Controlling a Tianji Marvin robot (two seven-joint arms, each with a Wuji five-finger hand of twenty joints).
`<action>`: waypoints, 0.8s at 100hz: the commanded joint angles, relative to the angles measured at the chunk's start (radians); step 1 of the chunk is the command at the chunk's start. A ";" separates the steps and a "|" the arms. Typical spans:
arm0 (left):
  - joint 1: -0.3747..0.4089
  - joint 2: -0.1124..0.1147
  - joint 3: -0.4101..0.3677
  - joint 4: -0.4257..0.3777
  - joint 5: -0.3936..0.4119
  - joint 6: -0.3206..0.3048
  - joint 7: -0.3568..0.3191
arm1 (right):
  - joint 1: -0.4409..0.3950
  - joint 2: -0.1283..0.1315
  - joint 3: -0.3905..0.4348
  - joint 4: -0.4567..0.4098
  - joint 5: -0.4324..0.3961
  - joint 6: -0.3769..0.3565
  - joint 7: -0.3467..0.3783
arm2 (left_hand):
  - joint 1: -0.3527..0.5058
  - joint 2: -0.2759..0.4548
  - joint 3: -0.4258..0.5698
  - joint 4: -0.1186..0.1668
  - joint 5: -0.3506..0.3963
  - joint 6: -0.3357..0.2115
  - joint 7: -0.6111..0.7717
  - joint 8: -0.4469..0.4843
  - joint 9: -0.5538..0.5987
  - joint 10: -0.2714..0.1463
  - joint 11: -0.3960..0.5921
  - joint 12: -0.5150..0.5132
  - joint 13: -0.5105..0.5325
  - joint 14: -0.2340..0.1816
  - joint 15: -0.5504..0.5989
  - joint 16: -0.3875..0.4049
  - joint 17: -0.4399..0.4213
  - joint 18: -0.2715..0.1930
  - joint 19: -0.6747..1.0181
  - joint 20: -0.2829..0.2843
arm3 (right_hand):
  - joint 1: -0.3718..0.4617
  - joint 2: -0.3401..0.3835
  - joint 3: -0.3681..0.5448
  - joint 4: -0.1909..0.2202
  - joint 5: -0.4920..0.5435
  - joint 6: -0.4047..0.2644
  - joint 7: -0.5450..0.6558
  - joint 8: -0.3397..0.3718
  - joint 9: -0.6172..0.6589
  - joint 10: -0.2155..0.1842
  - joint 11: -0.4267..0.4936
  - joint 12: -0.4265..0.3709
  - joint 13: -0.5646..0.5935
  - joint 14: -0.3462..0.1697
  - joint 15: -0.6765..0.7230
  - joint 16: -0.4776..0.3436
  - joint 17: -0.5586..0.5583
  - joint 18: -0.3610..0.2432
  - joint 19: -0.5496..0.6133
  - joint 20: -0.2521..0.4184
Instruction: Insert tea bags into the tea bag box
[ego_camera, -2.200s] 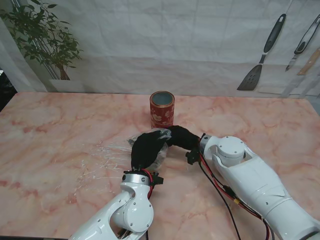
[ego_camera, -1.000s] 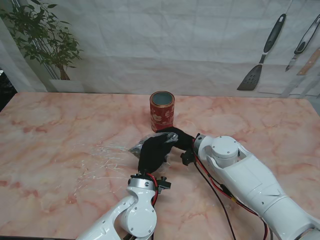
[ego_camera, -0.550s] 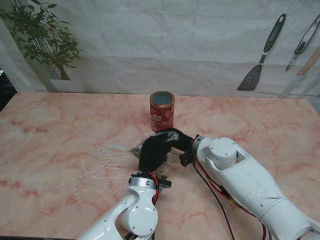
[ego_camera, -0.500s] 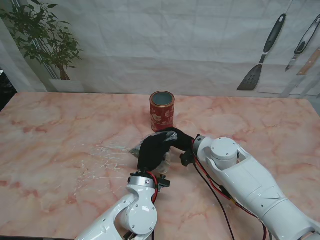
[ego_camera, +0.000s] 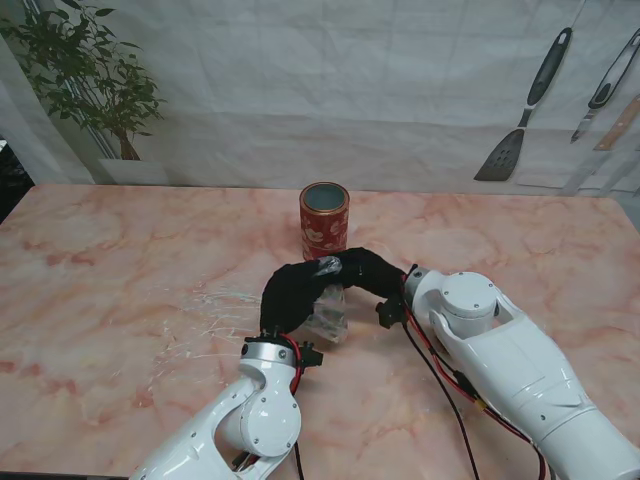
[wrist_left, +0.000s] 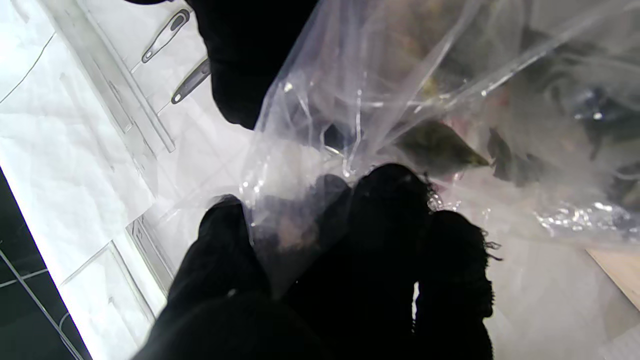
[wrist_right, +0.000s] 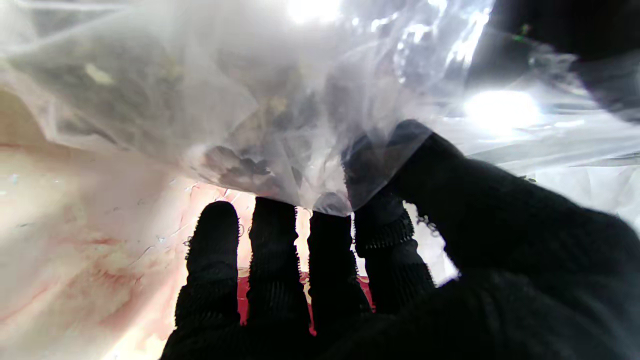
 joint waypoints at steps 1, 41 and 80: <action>-0.006 0.002 -0.002 -0.008 -0.007 0.002 -0.013 | -0.009 0.007 0.008 -0.010 0.001 0.002 0.018 | 0.099 0.056 0.012 0.025 0.013 0.019 0.050 0.014 -0.012 -0.122 -0.001 -0.021 0.031 -0.002 -0.016 -0.004 0.017 -0.065 0.037 -0.015 | 0.037 0.032 -0.028 0.034 -0.022 -0.001 0.022 0.036 -0.029 -0.002 -0.005 -0.023 -0.027 -0.004 -0.011 -0.018 -0.011 -0.028 -0.018 -0.011; -0.013 0.002 0.004 -0.001 -0.011 0.004 -0.025 | -0.022 0.007 0.026 -0.020 0.029 0.009 0.031 | 0.098 0.057 0.010 0.025 0.013 0.019 0.050 0.015 -0.012 -0.121 -0.001 -0.020 0.030 0.000 -0.015 -0.002 0.017 -0.065 0.037 -0.015 | 0.042 0.051 -0.038 0.036 -0.036 0.028 0.024 0.073 -0.058 0.012 -0.092 -0.118 -0.048 -0.004 -0.073 -0.098 -0.020 -0.028 -0.059 -0.019; -0.023 0.003 -0.009 -0.001 -0.009 0.045 -0.034 | -0.061 0.022 0.080 -0.103 -0.014 0.023 -0.006 | 0.097 0.058 0.008 0.025 0.013 0.019 0.050 0.015 -0.014 -0.126 -0.005 -0.020 0.031 -0.005 -0.018 -0.002 0.017 -0.065 0.037 -0.015 | 0.079 0.108 -0.071 0.033 -0.085 0.080 0.036 0.154 -0.078 0.036 -0.084 -0.136 -0.065 0.002 -0.083 -0.116 -0.021 -0.026 -0.068 -0.019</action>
